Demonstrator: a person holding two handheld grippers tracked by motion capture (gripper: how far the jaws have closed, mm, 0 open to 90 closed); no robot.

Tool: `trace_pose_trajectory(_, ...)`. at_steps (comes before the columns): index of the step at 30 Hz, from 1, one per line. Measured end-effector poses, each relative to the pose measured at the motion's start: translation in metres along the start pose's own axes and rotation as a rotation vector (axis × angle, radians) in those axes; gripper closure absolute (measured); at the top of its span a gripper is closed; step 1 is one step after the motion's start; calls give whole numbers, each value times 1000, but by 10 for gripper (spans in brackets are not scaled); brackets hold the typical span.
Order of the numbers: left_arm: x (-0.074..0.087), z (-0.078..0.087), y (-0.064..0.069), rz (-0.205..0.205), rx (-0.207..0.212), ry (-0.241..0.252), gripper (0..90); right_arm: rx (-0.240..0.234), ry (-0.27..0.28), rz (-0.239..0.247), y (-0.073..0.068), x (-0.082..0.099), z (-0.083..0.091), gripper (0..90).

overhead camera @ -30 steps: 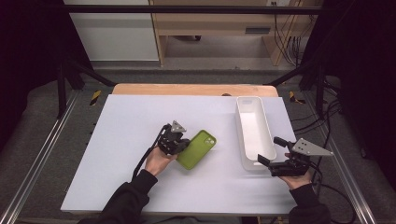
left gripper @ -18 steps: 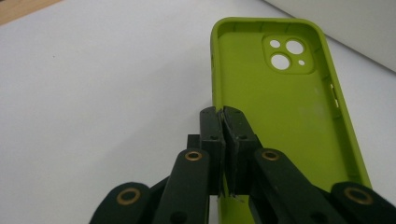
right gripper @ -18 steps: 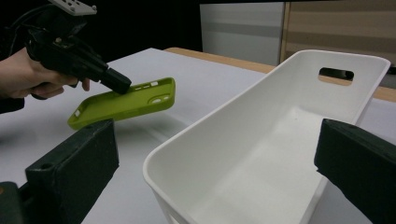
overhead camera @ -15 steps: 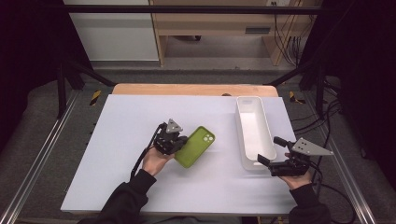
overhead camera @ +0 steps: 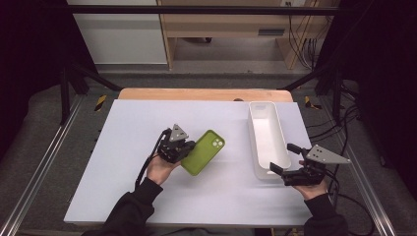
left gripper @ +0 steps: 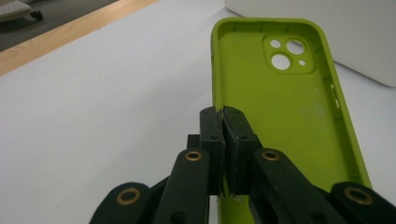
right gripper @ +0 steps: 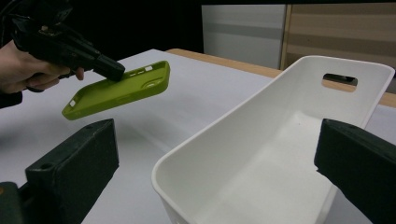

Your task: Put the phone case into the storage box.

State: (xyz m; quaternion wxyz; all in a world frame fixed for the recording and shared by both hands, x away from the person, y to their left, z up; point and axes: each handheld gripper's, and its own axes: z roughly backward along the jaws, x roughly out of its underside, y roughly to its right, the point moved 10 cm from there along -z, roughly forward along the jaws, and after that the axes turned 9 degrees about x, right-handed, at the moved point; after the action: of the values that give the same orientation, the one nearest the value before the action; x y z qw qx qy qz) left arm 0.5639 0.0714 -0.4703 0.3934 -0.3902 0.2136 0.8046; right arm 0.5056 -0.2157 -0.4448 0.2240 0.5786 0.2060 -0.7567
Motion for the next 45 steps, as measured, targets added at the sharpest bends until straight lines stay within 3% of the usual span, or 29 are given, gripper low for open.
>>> trace_pose_trajectory(21, -10, 20, 8, -67, -30, 59, 870, -14, -13, 32, -16, -8, -5, 2)
trace_pose_trajectory(33, -12, 26, 16, -119, -49, 59, 871, -46, -39, 51, -35, -11, -12, 4)
trace_pose_trajectory(45, -14, 28, 25, -148, -42, 69, 872, -75, -55, 73, -49, -12, -18, 4)
